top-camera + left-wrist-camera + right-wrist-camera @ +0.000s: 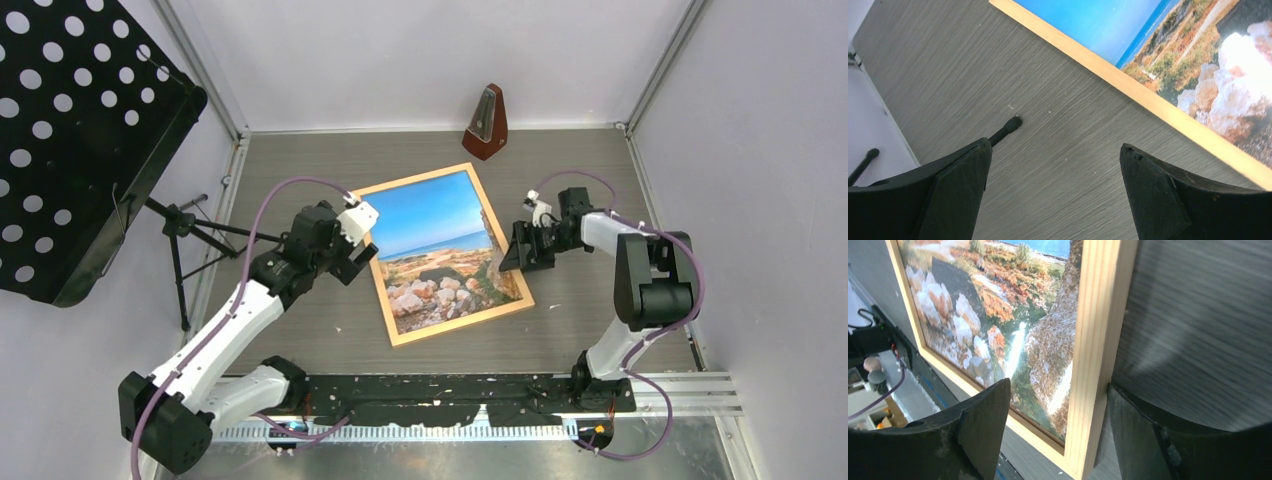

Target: Put the photo into the frame

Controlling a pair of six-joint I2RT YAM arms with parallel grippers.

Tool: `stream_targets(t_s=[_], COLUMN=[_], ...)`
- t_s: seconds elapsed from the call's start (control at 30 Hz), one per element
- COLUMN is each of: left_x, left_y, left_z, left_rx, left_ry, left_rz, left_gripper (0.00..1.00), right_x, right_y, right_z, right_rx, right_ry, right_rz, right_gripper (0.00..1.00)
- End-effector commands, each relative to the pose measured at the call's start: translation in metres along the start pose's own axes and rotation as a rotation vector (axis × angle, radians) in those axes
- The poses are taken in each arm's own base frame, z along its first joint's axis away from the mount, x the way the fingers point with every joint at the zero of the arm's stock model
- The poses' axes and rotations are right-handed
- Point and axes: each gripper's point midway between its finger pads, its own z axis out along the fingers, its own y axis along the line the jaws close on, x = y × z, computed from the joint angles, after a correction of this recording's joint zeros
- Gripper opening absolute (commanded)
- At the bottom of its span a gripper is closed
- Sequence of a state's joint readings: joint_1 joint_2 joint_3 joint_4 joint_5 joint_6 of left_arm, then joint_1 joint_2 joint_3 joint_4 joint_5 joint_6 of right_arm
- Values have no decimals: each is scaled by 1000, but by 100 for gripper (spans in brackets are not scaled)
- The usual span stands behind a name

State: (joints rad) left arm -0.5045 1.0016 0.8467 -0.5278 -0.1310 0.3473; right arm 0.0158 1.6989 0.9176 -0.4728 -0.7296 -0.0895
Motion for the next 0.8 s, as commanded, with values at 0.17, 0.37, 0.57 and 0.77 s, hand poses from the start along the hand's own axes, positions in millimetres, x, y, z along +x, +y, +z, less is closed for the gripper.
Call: stream_targets(t_s=[0.17,0.37,0.57,0.77], left_x=[12,15,13,19], left_y=[30,43,50,53], left_z=[7,-4,-27,-41], left_rx=[-90,-107,-118,-139], left_ry=[39,24,-47,-104], left_rz=[-142,-212,-281,-320], left_gripper=[100,100,100,100], right_x=[-1,-35,-72,-83], right_y=[32,29,20,11], right_z=[-3,-38,-97,-162], right_rx=[-81,85,365,562], right_ry=[44,-119,-325,-509], right_rz=[-95,-205,-321,-336], right_gripper=[77,86,96,95])
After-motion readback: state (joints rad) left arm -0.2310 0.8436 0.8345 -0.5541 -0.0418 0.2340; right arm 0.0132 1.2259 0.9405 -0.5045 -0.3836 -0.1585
